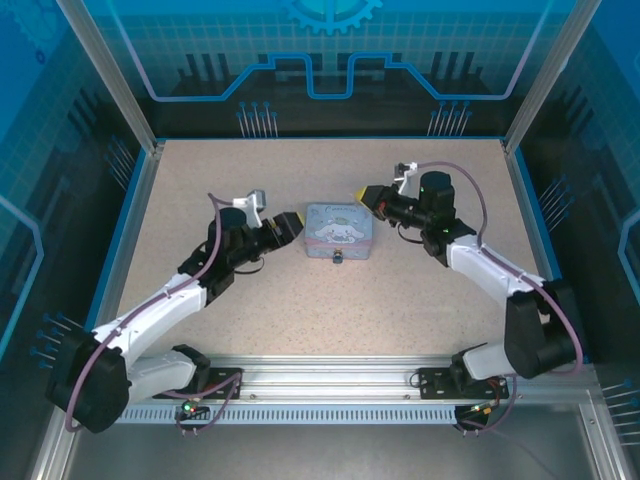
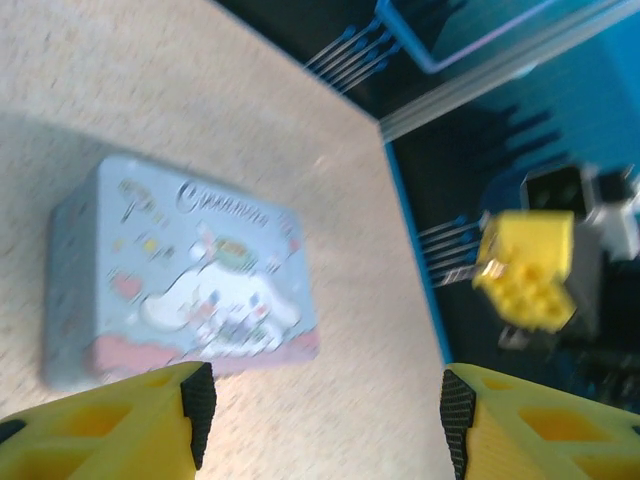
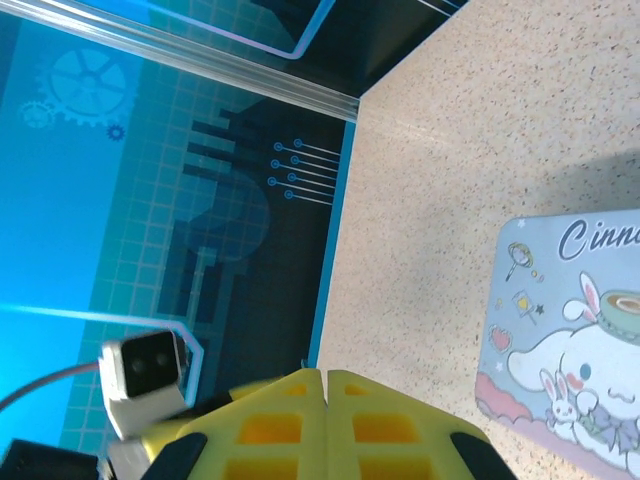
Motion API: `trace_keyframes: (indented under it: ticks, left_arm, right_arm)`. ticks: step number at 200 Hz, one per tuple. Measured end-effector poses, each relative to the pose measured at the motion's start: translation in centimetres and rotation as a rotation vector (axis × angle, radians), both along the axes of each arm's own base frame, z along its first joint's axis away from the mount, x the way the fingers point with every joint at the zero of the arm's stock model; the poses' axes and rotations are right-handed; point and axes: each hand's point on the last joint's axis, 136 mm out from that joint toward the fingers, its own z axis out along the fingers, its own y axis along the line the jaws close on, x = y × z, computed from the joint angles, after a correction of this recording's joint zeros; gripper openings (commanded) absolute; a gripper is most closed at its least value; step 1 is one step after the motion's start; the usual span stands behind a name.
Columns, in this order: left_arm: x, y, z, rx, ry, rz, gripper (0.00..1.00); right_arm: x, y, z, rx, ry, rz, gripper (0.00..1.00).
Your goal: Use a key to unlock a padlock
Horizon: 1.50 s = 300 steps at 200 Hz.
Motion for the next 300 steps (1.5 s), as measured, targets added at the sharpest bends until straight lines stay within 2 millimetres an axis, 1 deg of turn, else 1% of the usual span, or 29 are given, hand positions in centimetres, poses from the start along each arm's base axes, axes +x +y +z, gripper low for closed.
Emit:
trace_keyframes:
  ticks: [9, 19, 47, 70, 95, 115, 143, 174, 185, 216, 256, 276, 300]
  left_arm:
    - [-0.5, -0.3, -1.4, 0.032, 0.02, -0.026, 0.63]
    - [-1.1, -1.0, -3.0, 0.071, 0.043, -0.071, 0.64]
    - [-2.6, -3.6, -6.1, 0.148, 0.075, -0.198, 0.64]
    - [-3.1, -5.2, -8.6, 0.185, 0.101, -0.263, 0.64]
    - [-3.2, -6.4, -11.6, 0.231, 0.126, -0.306, 0.63]
    - [-3.4, -7.3, -13.6, 0.277, 0.116, -0.337, 0.63]
    - [-3.2, -8.4, -15.5, 0.333, 0.073, -0.354, 0.62]
    - [-1.7, -8.5, -17.3, 0.392, 0.021, -0.308, 0.61]
    - [-1.0, -8.5, -17.7, 0.406, -0.007, -0.289, 0.61]
    - [0.8, -8.9, -17.7, 0.432, -0.094, -0.236, 0.61]
    - [3.0, -10.0, -17.7, 0.446, -0.16, -0.206, 0.6]
    - [3.5, -10.5, -17.6, 0.44, -0.17, -0.21, 0.59]
    - [3.4, -11.5, -17.3, 0.403, -0.165, -0.246, 0.58]
  right_arm:
    - [0.7, 0.1, -0.7, -0.002, 0.016, 0.0, 0.0]
    - [1.3, 0.3, -1.8, -0.007, 0.044, -0.001, 0.0]
    - [2.6, 0.5, -5.2, -0.01, 0.125, -0.009, 0.0]
    - [3.3, 0.6, -7.1, -0.008, 0.168, -0.027, 0.0]
    - [3.9, 0.5, -8.1, 0.001, 0.195, -0.05, 0.0]
    - [4.3, 0.4, -8.5, 0.013, 0.201, -0.07, 0.0]
    - [4.6, 0.3, -9.1, 0.015, 0.217, -0.09, 0.0]
    - [4.8, 0.0, -9.8, 0.003, 0.229, -0.111, 0.0]
    - [4.9, -0.1, -10.0, -0.001, 0.233, -0.119, 0.0]
    - [4.9, -0.2, -10.8, -0.011, 0.252, -0.127, 0.0]
    - [4.9, -0.3, -12.0, -0.022, 0.28, -0.13, 0.0]
    - [4.8, -0.3, -12.5, -0.026, 0.291, -0.131, 0.0]
    - [4.8, -0.3, -13.0, -0.031, 0.303, -0.131, 0.0]
